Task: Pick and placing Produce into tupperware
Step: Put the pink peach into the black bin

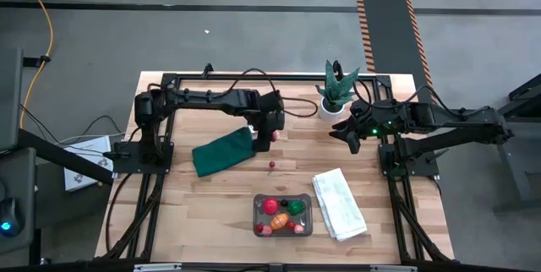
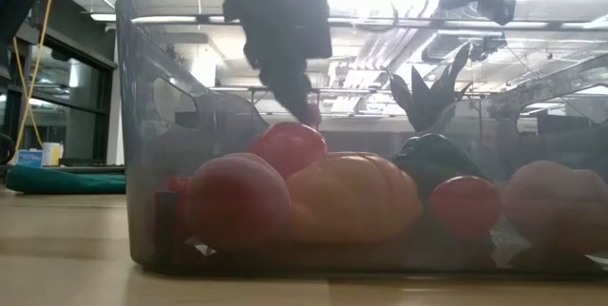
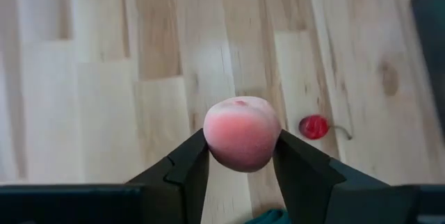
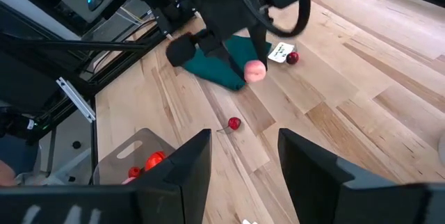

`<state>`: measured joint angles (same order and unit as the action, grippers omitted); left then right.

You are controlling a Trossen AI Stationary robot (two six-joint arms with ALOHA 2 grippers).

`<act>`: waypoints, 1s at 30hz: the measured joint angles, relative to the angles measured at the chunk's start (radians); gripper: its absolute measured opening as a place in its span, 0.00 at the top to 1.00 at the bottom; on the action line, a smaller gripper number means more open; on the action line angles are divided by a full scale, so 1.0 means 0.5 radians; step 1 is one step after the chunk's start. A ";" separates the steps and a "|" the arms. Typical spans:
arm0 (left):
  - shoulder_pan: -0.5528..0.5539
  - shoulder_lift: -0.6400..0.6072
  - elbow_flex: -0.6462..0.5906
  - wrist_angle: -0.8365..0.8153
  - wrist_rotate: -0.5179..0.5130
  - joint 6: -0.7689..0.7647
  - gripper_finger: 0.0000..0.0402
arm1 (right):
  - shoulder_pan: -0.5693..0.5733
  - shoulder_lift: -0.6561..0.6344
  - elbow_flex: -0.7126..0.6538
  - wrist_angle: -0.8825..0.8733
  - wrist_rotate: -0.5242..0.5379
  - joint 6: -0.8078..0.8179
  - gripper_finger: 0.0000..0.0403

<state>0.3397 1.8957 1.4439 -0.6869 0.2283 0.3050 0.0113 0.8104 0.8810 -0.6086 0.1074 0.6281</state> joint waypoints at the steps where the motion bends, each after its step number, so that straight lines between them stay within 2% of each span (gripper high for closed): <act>1: 0.001 0.000 0.042 -0.036 0.000 -0.004 0.65 | 0.000 0.000 0.000 0.000 0.000 0.000 0.61; 14: 0.000 -0.003 0.562 -0.554 0.006 -0.104 0.65 | 0.000 0.000 0.000 -0.001 -0.002 -0.051 0.61; 23: 0.000 -0.005 0.888 -0.936 0.194 -0.120 0.64 | -0.001 0.000 0.000 -0.001 -0.002 -0.053 0.61; 30: -0.001 -0.007 1.065 -1.285 0.248 -0.156 0.64 | -0.001 0.000 0.000 -0.001 -0.002 -0.053 0.61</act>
<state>0.3393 1.8923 1.9764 -1.3294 0.3526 0.2268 0.0109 0.8104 0.8810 -0.6090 0.1062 0.6014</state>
